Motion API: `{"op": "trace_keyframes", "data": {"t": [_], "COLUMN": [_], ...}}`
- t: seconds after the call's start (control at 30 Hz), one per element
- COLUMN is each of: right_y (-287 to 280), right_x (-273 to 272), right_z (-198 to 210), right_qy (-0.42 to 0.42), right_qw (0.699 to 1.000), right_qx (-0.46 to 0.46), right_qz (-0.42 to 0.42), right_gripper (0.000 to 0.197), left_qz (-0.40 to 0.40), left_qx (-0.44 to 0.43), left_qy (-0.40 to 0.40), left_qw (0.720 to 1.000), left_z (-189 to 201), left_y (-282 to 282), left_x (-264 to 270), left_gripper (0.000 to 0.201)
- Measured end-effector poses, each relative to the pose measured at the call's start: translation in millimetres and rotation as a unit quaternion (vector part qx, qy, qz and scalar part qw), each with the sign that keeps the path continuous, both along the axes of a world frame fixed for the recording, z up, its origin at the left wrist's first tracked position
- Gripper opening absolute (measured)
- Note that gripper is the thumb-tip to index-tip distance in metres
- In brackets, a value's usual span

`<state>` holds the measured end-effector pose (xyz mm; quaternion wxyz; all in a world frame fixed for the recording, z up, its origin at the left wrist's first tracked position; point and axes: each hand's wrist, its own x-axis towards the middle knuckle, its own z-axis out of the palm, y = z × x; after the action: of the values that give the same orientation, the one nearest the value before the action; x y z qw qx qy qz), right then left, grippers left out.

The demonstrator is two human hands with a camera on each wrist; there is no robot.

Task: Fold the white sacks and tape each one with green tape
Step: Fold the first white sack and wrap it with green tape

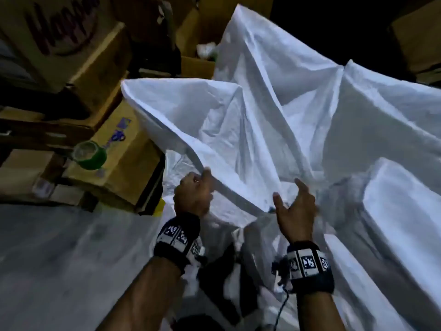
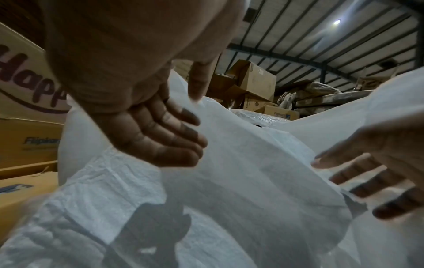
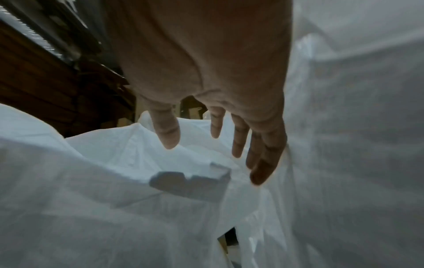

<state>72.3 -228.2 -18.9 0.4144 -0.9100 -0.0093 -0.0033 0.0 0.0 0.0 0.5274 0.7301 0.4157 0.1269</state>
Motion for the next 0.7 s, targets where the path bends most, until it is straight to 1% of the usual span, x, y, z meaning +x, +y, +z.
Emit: {"op": "trace_keyframes", "data": {"t": [0.03,0.07,0.1,0.13,0.2,0.23,0.3,0.37,0.47,0.53,0.6,0.7], "right_y": [-0.7,0.3,0.2,0.8,-1.1,-3.8,-10.6,-20.6,-40.2,-52.1,-65.1,-82.8], "right_x": [0.7,-2.1,-5.3,-13.4,-37.9,-53.9,-101.1,-157.1,-247.5,-298.1,-338.9,-379.3], "right_z": [-9.9,-12.1,-18.3,-20.2,-23.4,-24.8,-16.3,-6.5,3.5,11.7,18.1,27.4], "right_qy": [0.03,0.068,0.085,0.09,0.056,0.034,0.016,0.021,0.056,0.082,0.096,0.097], "right_qw": [0.999,0.995,0.992,0.991,0.995,0.996,0.993,0.987,0.975,0.966,0.963,0.964], "right_qx": [0.037,0.074,0.095,0.1,0.081,0.078,0.098,0.134,0.173,0.187,0.173,0.137], "right_qz": [-0.015,-0.023,-0.02,-0.014,0.019,0.034,0.062,0.084,0.13,0.157,0.186,0.209], "right_gripper": [0.063,0.061,0.055,0.046,0.029,0.023,0.02,0.025,0.038,0.044,0.046,0.053], "left_qz": [-0.011,-0.009,-0.005,0.0,0.021,0.034,0.069,0.101,0.137,0.157,0.178,0.182], "left_qx": [0.018,0.028,0.033,0.02,0.012,0.011,0.012,0.032,0.036,0.033,0.025,0.028], "left_qy": [-0.023,-0.043,-0.054,-0.064,-0.099,-0.115,-0.136,-0.139,-0.126,-0.137,-0.146,-0.154], "left_qw": [1.0,0.999,0.998,0.998,0.995,0.993,0.988,0.985,0.982,0.978,0.973,0.971], "left_z": [-6.8,-9.6,-12.0,-10.6,-2.7,0.6,4.6,5.0,0.2,8.2,18.2,35.1], "left_y": [-1.9,-5.4,-7.9,-11.5,-18.7,-21.2,-25.3,-28.8,-38.1,-45.3,-51.8,-63.8], "left_x": [-1.7,-4.7,-9.6,-19.8,-50.5,-71.7,-124.3,-185.5,-277.3,-327.7,-367.3,-410.6], "left_gripper": [0.051,0.04,0.035,0.033,0.031,0.03,0.031,0.031,0.039,0.045,0.048,0.047]}}
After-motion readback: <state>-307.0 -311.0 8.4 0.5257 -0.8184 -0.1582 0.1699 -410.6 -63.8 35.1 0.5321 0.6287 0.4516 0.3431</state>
